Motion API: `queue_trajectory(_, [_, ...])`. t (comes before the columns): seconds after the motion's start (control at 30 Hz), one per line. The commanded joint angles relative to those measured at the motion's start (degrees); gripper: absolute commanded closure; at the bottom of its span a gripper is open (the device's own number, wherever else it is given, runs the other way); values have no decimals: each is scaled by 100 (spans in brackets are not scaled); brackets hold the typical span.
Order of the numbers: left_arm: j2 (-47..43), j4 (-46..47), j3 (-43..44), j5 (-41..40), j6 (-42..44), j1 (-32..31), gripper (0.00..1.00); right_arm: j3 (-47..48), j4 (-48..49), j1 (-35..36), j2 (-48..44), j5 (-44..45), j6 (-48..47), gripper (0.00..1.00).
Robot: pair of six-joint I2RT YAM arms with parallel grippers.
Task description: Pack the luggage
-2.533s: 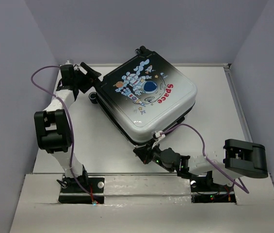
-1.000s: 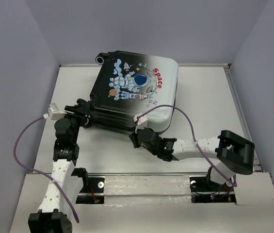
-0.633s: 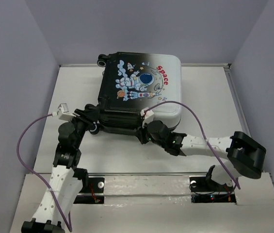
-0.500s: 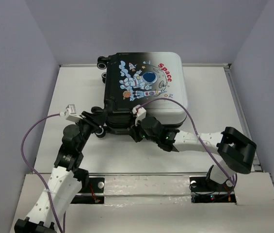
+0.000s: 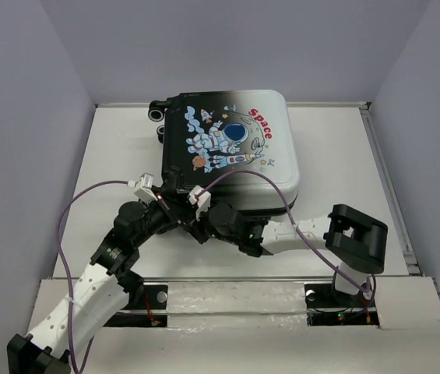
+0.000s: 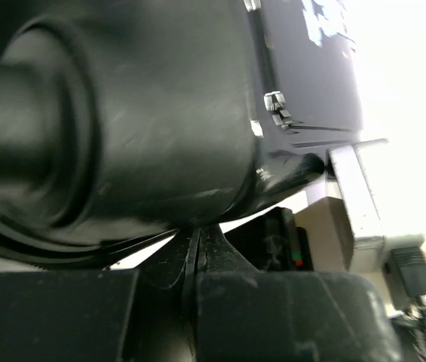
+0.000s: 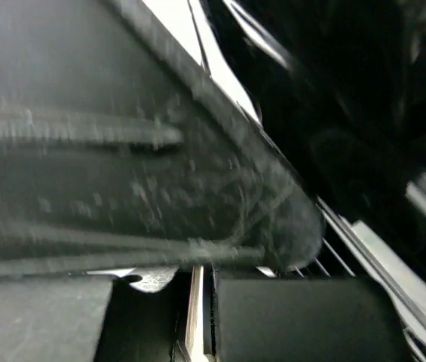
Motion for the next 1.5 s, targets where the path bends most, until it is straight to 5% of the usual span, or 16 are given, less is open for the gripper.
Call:
queue_trajectory(0.0, [-71, 390, 339, 24, 220, -84, 94, -802, 201, 548, -935, -980, 191, 93])
queue_trajectory(0.17, [-97, -251, 1234, -520, 957, -84, 89, -1646, -573, -572, -2326, -1144, 454, 93])
queue_trajectory(0.2, [-27, -496, 1488, -705, 1281, -84, 79, -1943, -609, -856, -2502, -1381, 594, 93])
queue_trajectory(0.23, [43, -838, 1726, -837, 1415, -84, 54, -2076, -635, -1111, -2800, -1774, 630, 93])
queue_trajectory(0.33, [508, -1313, 2770, -1092, 1845, -84, 12, -2183, -1142, -1675, -3240, -1972, 491, 93])
queue_trajectory(0.4, [658, -1648, 3002, -1085, 2039, -84, 6, -2131, -1512, -2095, -3391, -2094, 307, 93])
queue_trajectory(0.53, [869, -2080, 2951, -963, 2583, -84, 1, -2069, -1716, -2756, -3559, -2472, 16, 93])
queue_trajectory(0.73, [739, -2266, 2563, -707, 2787, -93, 1, -2025, -1787, -2819, -3506, -2903, 50, 93])
queue_trajectory(0.9, [868, -2476, 2748, -1392, 2734, -93, 1, -2218, -1603, -2819, -3655, -3079, 261, 93])
queue_trajectory(1.1, [1547, -1678, 2353, -111, 2928, -93, 1, -2464, -1207, -2767, -3673, -3264, 543, 93])
queue_trajectory(1.27, [2213, -606, 2325, 779, 2490, -189, 6, -2045, -663, -1234, -2815, -2378, 710, 93])
queue_trajectory(1.47, [3065, 239, 3254, 946, 1997, -636, 7, -1035, 1279, 438, -1056, -1771, 1281, 93])
